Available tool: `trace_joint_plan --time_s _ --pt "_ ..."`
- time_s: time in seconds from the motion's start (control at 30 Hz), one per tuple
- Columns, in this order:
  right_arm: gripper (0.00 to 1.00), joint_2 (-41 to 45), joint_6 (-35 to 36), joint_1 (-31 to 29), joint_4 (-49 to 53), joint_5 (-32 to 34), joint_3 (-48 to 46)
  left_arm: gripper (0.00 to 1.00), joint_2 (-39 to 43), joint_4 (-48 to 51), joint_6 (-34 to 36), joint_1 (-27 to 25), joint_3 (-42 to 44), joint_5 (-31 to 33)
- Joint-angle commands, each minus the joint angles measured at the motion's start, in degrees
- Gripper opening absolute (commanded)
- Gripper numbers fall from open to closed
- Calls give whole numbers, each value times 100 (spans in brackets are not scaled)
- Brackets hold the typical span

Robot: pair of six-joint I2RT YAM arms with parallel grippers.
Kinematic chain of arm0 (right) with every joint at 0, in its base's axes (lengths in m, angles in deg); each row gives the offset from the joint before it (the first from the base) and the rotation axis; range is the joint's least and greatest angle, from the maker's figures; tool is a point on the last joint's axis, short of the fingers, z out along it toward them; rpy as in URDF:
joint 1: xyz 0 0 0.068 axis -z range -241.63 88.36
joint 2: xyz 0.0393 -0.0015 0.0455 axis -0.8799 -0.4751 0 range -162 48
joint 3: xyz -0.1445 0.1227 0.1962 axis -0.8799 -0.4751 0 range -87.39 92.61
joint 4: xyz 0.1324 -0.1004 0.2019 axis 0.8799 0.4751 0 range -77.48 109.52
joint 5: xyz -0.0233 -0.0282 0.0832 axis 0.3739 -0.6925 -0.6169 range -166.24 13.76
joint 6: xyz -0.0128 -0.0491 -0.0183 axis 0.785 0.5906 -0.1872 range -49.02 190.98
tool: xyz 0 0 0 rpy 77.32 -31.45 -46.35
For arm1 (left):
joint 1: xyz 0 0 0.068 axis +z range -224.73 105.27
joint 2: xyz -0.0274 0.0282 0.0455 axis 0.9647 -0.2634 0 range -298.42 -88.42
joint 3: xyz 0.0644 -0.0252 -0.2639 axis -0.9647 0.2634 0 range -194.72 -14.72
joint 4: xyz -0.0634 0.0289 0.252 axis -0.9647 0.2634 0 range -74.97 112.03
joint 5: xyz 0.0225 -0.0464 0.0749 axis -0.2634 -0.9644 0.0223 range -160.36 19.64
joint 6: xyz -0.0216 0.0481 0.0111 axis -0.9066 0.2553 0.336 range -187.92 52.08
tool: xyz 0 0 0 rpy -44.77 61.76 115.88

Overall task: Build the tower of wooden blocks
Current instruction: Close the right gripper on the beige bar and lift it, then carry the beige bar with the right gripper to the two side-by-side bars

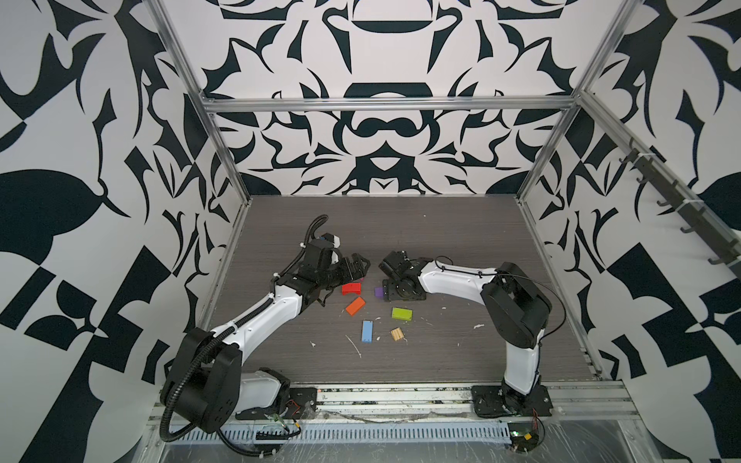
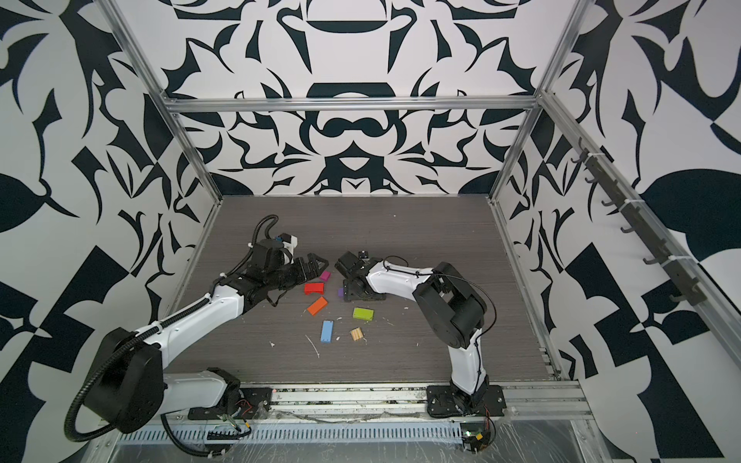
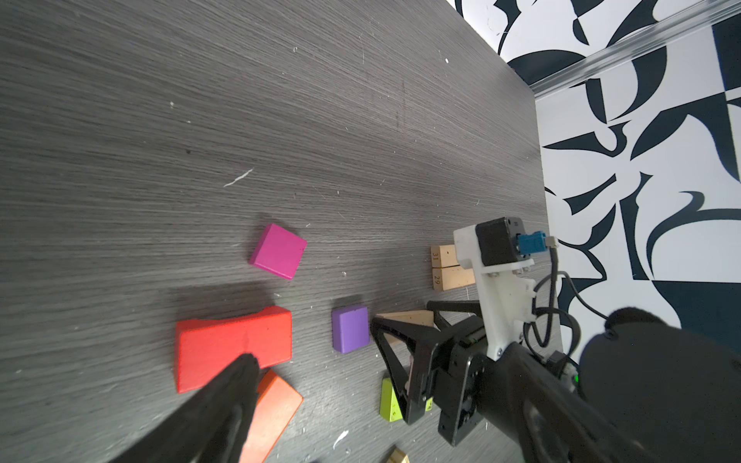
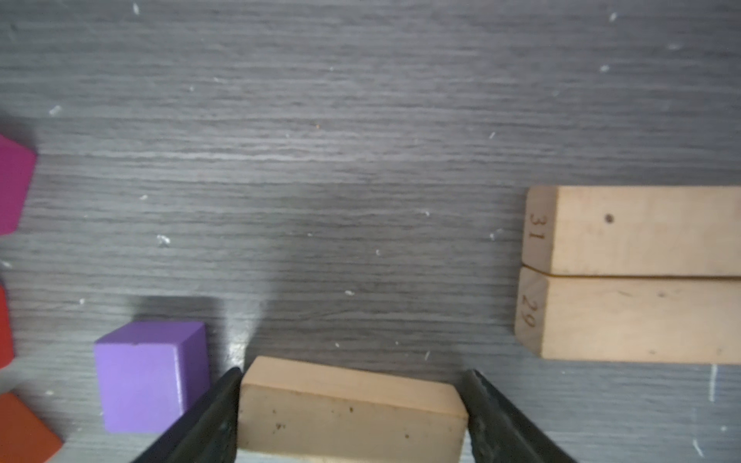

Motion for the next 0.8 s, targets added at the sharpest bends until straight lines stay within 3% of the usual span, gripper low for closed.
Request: trace_joint_plan --time_s 0.0,0.77 --pt "86 88 -5 -23 143 231 -64 99 124 72 44 -18 114 64" --pt "73 753 98 -17 38 324 -756 100 -36 -61 -19 -22 31 -14"
